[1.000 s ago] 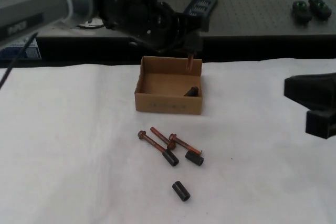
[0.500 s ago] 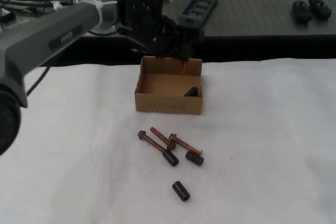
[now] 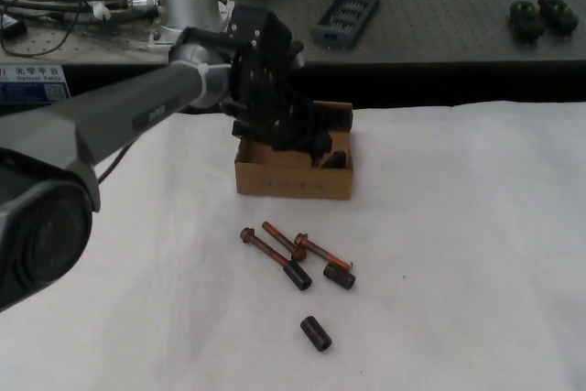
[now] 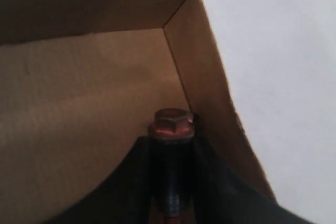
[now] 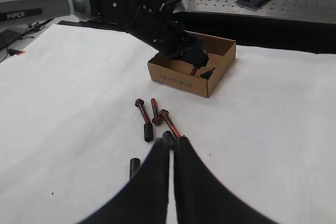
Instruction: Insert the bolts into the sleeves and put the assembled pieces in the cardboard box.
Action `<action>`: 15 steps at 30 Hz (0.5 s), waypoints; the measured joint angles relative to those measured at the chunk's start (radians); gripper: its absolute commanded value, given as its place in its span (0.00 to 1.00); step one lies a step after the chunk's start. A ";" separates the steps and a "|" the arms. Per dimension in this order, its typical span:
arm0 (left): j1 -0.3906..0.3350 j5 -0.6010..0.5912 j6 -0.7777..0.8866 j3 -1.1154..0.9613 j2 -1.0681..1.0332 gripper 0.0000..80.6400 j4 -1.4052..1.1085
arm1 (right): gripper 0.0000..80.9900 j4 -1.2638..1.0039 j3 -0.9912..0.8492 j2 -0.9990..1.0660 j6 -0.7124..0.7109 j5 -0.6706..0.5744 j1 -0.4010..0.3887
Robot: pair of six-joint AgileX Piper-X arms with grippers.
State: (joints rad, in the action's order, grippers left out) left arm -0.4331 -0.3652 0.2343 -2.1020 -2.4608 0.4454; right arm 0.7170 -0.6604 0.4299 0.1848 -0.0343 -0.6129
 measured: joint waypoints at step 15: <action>0.002 -0.031 -0.001 -0.002 0.000 0.01 -0.083 | 0.04 0.005 0.000 0.000 0.000 0.000 0.000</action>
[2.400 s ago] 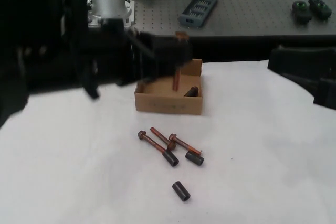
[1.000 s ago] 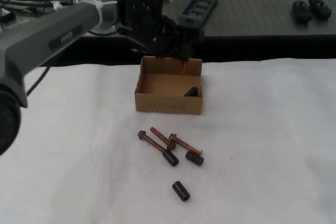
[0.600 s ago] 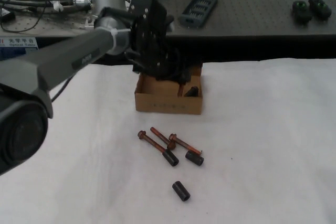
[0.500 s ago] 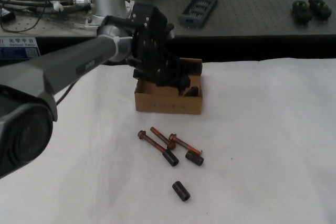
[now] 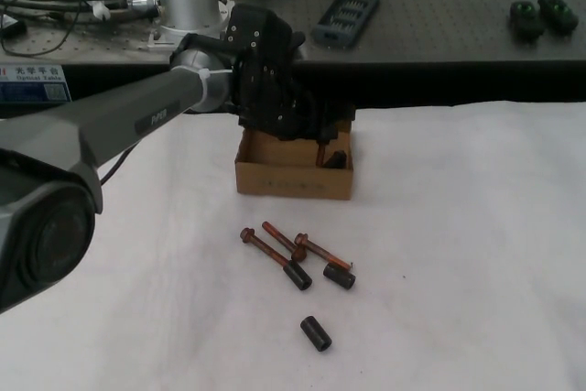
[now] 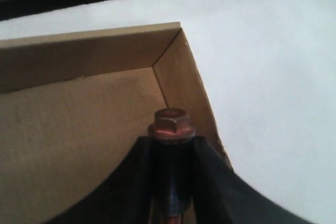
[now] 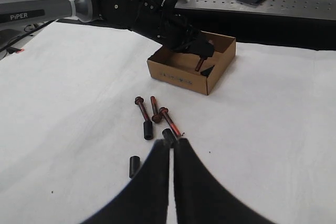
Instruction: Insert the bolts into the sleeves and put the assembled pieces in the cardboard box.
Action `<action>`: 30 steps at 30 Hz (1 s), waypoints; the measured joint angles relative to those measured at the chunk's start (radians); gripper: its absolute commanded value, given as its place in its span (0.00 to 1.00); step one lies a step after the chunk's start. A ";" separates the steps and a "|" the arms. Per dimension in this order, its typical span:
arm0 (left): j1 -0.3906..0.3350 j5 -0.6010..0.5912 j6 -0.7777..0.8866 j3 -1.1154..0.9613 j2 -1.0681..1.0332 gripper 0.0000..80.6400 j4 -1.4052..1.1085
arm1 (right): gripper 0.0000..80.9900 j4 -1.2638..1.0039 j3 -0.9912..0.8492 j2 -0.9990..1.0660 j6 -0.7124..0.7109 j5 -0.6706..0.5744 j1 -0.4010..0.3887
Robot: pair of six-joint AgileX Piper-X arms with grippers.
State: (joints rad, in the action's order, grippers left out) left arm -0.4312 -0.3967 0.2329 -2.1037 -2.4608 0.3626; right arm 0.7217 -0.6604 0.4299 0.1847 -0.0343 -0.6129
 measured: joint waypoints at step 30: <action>0.000 -0.028 0.000 -0.002 0.000 0.35 0.067 | 0.04 0.000 0.000 0.000 0.000 0.000 0.000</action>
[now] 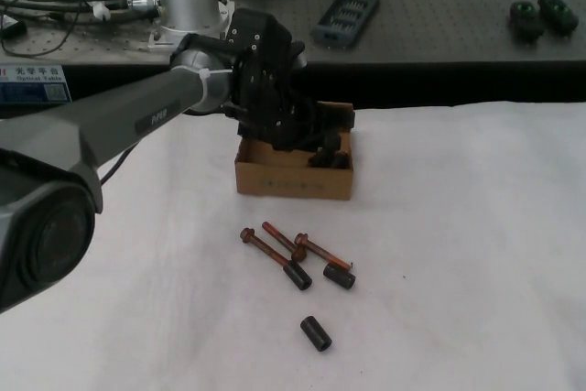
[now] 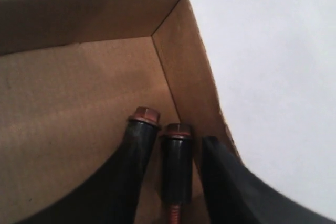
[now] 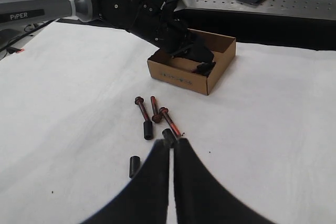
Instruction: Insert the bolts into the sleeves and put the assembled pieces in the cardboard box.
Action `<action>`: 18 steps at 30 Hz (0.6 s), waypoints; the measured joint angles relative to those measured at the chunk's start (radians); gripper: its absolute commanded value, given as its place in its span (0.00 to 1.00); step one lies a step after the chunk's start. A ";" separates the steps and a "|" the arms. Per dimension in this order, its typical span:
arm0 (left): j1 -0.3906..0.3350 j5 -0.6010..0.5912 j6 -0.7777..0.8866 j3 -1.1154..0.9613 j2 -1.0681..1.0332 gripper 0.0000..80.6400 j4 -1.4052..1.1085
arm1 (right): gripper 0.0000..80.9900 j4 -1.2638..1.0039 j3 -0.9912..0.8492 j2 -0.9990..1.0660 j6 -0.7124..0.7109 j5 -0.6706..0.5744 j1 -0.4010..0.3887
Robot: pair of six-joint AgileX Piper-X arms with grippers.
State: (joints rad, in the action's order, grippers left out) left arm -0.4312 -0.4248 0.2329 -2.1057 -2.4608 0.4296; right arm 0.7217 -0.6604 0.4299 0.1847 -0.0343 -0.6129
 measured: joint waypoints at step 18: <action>-0.007 0.008 -0.039 -0.007 0.361 0.17 0.463 | 0.04 -0.047 0.001 0.000 0.000 0.000 0.000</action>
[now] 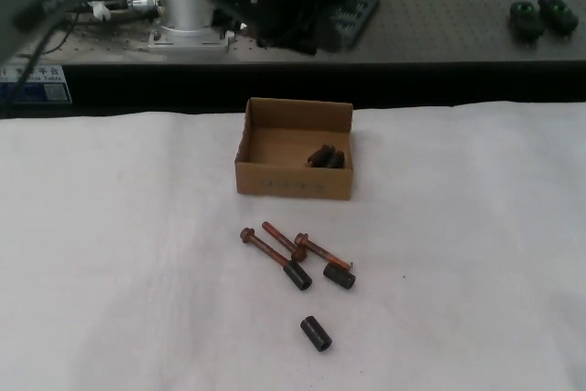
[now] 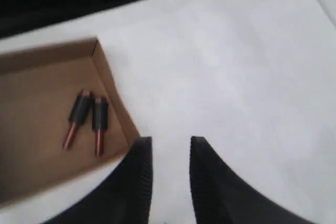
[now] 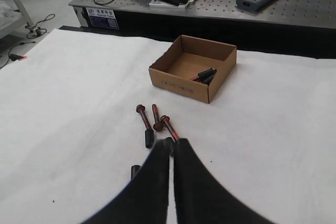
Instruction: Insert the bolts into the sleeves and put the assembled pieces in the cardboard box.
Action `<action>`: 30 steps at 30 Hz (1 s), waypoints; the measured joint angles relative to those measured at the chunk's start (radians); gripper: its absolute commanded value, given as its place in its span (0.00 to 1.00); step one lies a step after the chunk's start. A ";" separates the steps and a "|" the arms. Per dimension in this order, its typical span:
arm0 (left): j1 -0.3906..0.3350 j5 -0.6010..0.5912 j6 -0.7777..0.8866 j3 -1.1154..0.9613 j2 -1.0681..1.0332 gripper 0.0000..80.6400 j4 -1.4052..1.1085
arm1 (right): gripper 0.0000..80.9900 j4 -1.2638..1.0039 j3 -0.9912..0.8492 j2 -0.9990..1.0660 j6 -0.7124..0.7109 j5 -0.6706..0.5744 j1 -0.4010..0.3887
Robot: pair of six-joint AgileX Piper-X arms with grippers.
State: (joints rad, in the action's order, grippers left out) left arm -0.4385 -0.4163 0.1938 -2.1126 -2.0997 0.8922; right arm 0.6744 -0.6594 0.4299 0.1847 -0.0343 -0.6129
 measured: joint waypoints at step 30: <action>-0.275 0.502 0.566 0.401 0.054 0.17 0.145 | 0.04 0.104 -0.042 0.000 -0.115 -0.014 0.000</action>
State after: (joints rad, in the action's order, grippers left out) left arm -0.7137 0.0853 0.7599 -1.7117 -2.0452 1.0367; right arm 0.7785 -0.7010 0.4299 0.0698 -0.0483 -0.6129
